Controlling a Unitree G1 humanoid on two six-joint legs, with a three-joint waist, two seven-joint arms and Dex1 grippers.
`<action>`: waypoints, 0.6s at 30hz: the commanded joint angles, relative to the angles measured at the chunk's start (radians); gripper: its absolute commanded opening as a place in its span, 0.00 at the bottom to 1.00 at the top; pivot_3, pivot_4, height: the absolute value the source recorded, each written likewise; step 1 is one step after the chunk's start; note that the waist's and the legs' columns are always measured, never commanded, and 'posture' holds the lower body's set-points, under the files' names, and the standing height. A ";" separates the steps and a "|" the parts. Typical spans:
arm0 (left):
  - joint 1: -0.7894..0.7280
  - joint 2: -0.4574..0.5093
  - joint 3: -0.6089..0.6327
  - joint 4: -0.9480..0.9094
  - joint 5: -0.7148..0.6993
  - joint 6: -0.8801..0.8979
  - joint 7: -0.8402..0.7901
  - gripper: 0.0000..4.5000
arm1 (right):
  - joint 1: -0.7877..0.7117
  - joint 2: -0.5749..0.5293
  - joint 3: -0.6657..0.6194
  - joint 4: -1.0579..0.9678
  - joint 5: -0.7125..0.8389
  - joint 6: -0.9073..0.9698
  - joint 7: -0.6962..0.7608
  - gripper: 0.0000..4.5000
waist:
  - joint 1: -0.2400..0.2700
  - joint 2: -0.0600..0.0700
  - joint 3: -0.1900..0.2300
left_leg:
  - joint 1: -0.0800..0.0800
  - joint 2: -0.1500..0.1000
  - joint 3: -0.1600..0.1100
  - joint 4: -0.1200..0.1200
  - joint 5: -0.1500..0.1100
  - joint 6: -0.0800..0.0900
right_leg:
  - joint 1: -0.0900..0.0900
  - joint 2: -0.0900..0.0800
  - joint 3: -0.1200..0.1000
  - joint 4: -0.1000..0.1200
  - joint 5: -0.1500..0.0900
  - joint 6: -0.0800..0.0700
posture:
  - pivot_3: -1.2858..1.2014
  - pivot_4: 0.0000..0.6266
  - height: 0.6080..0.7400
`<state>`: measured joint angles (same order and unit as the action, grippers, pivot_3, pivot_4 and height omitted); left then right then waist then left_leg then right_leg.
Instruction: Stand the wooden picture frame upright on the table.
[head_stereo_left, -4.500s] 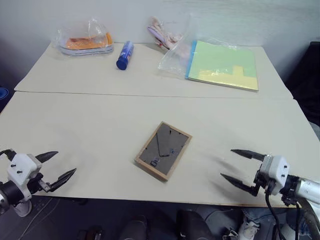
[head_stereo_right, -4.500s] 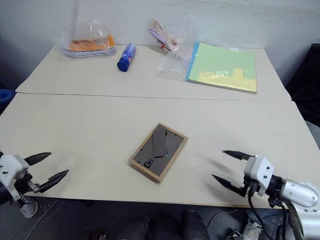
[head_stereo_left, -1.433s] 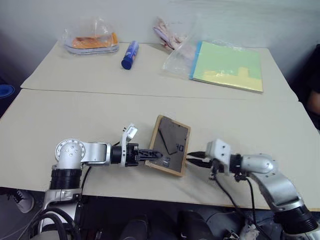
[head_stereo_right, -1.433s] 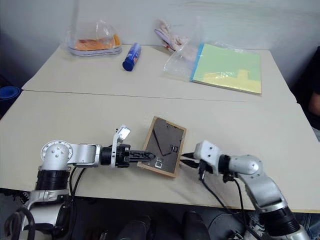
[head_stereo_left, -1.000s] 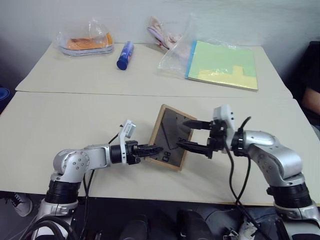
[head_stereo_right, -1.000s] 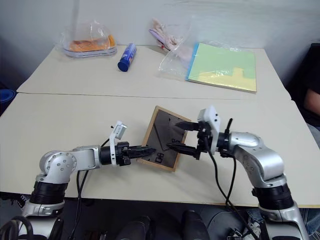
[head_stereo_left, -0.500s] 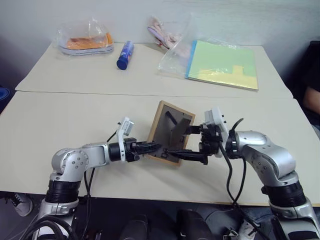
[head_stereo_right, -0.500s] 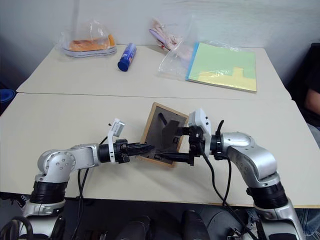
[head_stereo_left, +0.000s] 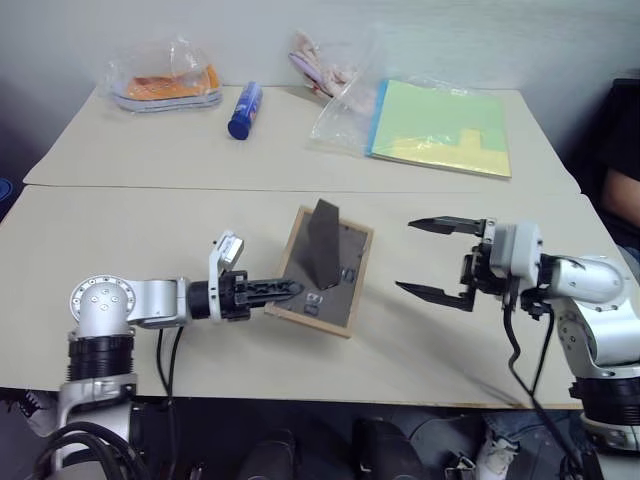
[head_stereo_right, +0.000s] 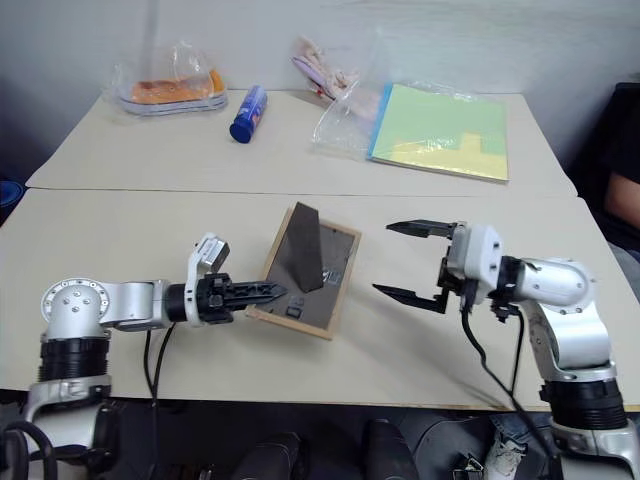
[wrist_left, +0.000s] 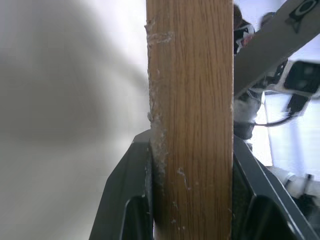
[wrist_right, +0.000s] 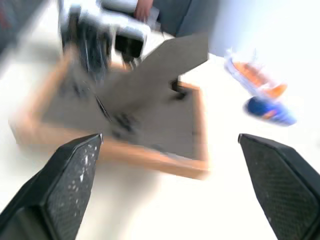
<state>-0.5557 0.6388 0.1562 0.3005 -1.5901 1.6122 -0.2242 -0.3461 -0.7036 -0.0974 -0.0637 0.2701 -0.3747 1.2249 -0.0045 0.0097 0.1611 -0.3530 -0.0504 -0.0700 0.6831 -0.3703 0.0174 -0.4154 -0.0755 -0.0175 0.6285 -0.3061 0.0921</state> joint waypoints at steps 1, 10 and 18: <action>-0.056 0.032 -0.066 0.041 -0.207 0.000 0.043 0.29 | -0.038 0.043 0.049 0.117 -0.160 -0.308 -0.071 0.99 | -0.001 0.000 0.000 | 0.000 0.000 -0.001 0.000 0.000 0.000 | 0.000 0.000 0.000 0.000 0.000 0.000 | 0.52 0.24 1.00; -0.076 0.086 -0.218 0.049 -0.382 -0.067 0.060 0.29 | -0.079 0.163 0.133 0.254 -0.457 -0.602 -0.376 0.91 | -0.018 0.000 0.000 | 0.001 -0.024 -0.033 0.001 0.000 -0.003 | -0.022 -0.002 0.004 0.017 0.000 0.000 | 0.52 0.24 1.00; -0.036 0.057 -0.203 -0.049 -0.382 -0.115 0.050 0.29 | -0.076 0.171 0.159 0.293 -0.576 -0.656 -0.581 0.38 | -0.032 0.000 0.000 | 0.006 -0.045 -0.058 0.000 -0.001 -0.005 | -0.037 -0.002 0.010 0.027 0.000 0.000 | 0.52 0.24 1.00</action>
<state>-0.5994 0.7040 -0.0831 0.3511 -1.9292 1.5290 -0.1479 -0.4182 -0.5460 0.0618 0.2317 -0.3220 -1.0363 0.7073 -0.0362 0.0093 0.1610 -0.3452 -0.0958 -0.1288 0.6826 -0.3717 0.0121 -0.4530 -0.0771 -0.0058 0.6568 -0.3061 0.0921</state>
